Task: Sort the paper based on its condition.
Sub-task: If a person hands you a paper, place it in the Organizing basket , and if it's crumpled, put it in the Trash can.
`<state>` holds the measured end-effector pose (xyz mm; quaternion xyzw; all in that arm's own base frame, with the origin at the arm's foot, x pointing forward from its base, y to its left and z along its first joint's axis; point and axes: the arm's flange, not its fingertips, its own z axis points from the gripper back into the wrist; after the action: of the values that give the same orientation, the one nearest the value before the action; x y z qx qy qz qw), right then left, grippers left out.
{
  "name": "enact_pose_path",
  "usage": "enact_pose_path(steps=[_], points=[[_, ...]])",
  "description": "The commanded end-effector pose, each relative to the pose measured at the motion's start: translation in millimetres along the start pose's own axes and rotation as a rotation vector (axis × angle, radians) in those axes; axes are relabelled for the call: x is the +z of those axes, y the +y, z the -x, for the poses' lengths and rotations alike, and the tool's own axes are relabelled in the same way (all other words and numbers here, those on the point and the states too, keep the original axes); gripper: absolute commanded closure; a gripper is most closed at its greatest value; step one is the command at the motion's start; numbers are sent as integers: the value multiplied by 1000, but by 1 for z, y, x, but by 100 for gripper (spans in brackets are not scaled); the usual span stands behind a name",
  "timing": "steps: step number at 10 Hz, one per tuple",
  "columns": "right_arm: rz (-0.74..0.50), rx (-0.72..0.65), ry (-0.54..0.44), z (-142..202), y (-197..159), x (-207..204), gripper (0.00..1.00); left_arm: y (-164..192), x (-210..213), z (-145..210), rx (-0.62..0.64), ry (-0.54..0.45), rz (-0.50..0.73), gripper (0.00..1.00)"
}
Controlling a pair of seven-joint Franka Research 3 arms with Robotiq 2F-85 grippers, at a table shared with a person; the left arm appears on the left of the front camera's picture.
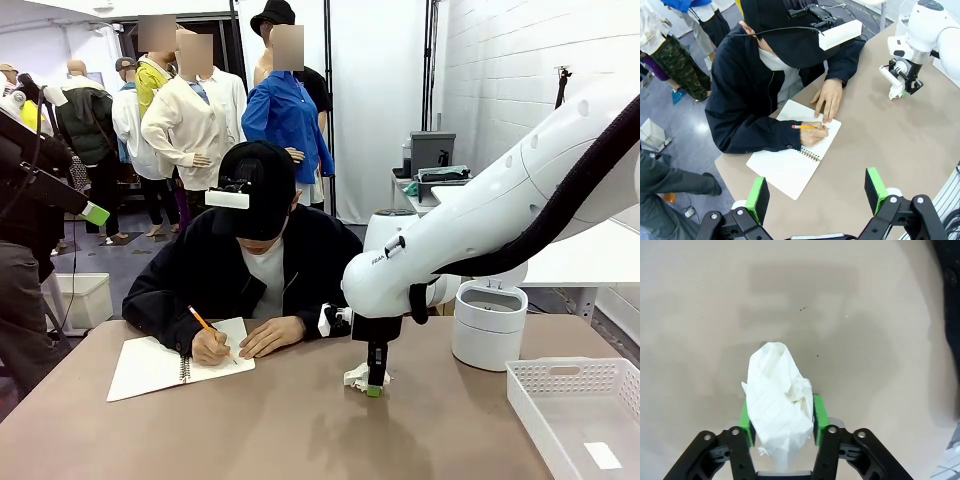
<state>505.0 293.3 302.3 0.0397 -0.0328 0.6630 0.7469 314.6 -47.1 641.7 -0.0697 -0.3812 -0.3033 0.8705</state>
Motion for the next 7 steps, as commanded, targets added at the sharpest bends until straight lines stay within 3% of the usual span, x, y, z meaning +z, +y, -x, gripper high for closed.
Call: enact_pose_path(steps=[1, 4, 7], points=[[-17, -56, 2, 2, 3, 4, 50, 0, -1, -1, 4, -14, 2, 0], [-23, -66, -5, 8, 5, 33, 50, 0, -1, -1, 4, -14, 2, 0], [105, -229, 51, 32, 5, 134, 50, 0, -1, -1, 4, -14, 2, 0]])
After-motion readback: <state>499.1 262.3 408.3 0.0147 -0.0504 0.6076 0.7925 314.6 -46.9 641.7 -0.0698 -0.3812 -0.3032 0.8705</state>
